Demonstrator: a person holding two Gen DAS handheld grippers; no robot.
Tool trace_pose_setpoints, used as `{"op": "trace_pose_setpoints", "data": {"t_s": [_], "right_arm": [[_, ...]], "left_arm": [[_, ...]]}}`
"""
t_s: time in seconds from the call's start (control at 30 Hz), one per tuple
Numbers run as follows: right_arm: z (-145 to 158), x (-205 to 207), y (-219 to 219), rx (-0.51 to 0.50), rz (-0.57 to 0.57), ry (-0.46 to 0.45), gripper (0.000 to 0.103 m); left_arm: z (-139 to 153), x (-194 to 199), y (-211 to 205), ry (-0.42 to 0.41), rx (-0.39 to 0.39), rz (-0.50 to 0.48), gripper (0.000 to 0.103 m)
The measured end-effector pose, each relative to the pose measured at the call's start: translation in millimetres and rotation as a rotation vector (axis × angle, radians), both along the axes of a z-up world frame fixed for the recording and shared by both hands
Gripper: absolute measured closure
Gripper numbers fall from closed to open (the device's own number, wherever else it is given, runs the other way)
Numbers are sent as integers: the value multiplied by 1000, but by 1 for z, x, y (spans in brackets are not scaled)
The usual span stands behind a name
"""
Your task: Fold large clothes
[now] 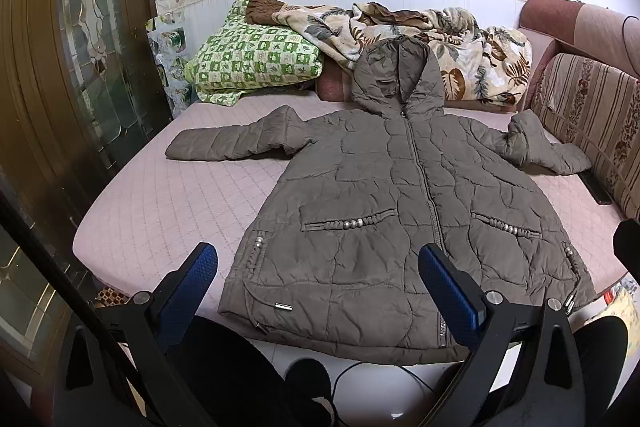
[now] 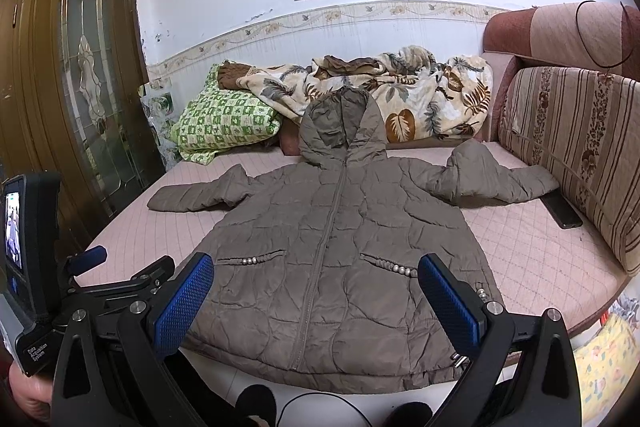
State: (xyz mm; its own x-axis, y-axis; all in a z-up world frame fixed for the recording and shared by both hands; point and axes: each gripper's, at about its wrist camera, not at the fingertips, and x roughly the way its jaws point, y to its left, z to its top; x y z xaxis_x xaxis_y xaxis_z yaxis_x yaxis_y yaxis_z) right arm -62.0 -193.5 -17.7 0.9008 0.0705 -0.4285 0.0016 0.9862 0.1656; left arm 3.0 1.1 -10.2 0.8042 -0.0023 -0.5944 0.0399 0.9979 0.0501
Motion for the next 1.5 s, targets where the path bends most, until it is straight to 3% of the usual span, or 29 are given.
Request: {"op": "trace_pose_setpoints", "data": {"t_s": [0.33, 0.53, 0.63, 0.73, 0.77, 0.93, 1.13, 1.3, 1.5], "right_arm": [[-1, -4, -1, -2, 0, 0, 0], [11, -7, -6, 48, -20, -1, 0], [14, -6, -8, 53, -29, -5, 0], [8, -3, -9, -18, -32, 28, 0], [9, 1, -17, 25, -25, 42, 0], [26, 25, -113, 221, -121, 60, 0], [42, 48, -242, 416, -339, 44, 0], [18, 88, -331, 602, -444, -3, 0], [-35, 143, -399, 716, -534, 7, 4]], "left_arm": [[3, -7, 10, 2, 0, 7, 3], [25, -9, 11, 110, 31, 13, 3], [25, -8, 9, 94, 42, 0, 3], [23, 1, 9, 88, 8, -18, 3], [23, 5, 11, 82, -3, -26, 3], [29, 46, 34, 18, -53, 30, 3], [40, 128, 46, -20, -32, 108, 3], [27, 196, 14, -26, -46, 105, 3], [-34, 254, -50, 21, -59, -17, 3]]}}
